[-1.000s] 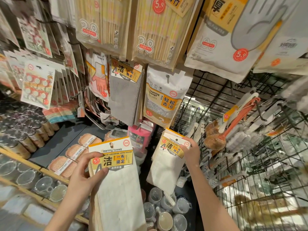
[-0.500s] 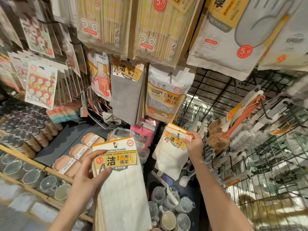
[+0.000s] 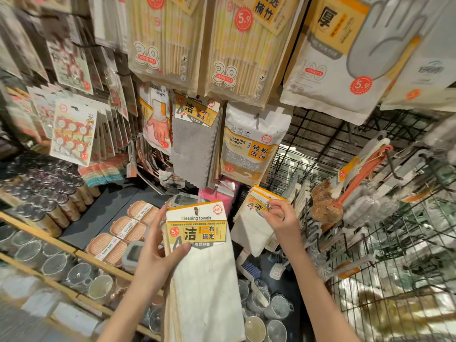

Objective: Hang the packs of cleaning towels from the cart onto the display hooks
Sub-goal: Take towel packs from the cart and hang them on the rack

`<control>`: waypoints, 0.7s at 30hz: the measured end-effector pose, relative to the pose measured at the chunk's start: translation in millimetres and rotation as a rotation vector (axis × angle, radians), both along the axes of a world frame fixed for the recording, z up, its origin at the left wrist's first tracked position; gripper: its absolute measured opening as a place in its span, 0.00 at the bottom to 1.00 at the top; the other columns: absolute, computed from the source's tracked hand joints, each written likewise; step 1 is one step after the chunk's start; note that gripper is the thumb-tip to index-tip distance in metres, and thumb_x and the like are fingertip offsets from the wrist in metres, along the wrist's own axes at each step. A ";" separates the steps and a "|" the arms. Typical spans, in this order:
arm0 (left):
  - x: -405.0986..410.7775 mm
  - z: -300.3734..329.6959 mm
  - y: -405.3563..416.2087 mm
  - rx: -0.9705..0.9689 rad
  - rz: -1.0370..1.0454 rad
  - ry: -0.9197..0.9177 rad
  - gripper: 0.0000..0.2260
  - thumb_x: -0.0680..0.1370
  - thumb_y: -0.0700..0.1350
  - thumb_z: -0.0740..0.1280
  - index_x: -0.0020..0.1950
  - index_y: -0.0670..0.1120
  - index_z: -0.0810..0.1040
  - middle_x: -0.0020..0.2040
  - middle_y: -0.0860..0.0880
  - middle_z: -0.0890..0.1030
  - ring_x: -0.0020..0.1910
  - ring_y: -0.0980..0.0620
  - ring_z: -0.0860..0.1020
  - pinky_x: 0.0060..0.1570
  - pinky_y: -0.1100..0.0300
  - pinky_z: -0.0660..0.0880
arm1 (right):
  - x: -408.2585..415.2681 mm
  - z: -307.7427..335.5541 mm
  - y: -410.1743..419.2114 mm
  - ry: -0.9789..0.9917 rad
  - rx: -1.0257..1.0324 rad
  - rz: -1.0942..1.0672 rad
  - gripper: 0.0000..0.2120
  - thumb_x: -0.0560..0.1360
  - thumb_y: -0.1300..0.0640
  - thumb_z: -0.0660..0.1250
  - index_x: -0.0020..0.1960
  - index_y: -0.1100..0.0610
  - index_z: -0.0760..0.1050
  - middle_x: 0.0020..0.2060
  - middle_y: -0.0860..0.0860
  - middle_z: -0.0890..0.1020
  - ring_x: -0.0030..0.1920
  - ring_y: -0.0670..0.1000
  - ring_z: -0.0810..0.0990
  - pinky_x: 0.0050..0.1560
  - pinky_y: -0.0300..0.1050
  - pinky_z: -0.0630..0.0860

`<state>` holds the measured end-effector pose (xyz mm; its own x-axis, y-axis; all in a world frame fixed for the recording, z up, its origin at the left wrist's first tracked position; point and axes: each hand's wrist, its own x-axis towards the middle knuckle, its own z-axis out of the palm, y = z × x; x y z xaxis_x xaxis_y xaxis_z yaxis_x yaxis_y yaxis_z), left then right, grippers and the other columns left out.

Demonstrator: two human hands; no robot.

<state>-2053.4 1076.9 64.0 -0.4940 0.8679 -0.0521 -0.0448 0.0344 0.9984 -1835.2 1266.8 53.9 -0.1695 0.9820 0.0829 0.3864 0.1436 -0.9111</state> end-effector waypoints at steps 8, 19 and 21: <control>12.8 8.7 1.2 0.052 -0.063 0.074 0.36 0.72 0.31 0.71 0.70 0.59 0.62 0.75 0.47 0.66 0.65 0.46 0.74 0.46 0.72 0.75 | -44.6 43.5 -44.9 0.029 -0.079 0.455 0.12 0.77 0.55 0.66 0.57 0.42 0.75 0.57 0.47 0.77 0.55 0.44 0.77 0.56 0.41 0.76; 15.3 11.3 -14.5 0.038 -0.049 -0.055 0.32 0.72 0.32 0.72 0.66 0.62 0.68 0.63 0.48 0.80 0.52 0.57 0.82 0.44 0.67 0.78 | -46.3 60.3 -65.2 -0.122 -0.014 0.450 0.12 0.69 0.57 0.75 0.46 0.47 0.73 0.47 0.45 0.76 0.44 0.35 0.77 0.40 0.31 0.74; 14.8 11.5 -15.8 0.047 -0.051 -0.061 0.31 0.71 0.33 0.73 0.63 0.62 0.71 0.61 0.48 0.81 0.51 0.57 0.82 0.42 0.67 0.78 | -44.8 63.3 -68.3 -0.085 -0.112 0.504 0.12 0.71 0.59 0.73 0.47 0.52 0.71 0.45 0.47 0.81 0.44 0.41 0.81 0.39 0.36 0.76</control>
<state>-2038.6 1061.0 75.4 -0.4466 0.8939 -0.0397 -0.1048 -0.0082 0.9945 -1879.9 1198.5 117.3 -0.6247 0.7791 -0.0525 0.3679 0.2344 -0.8998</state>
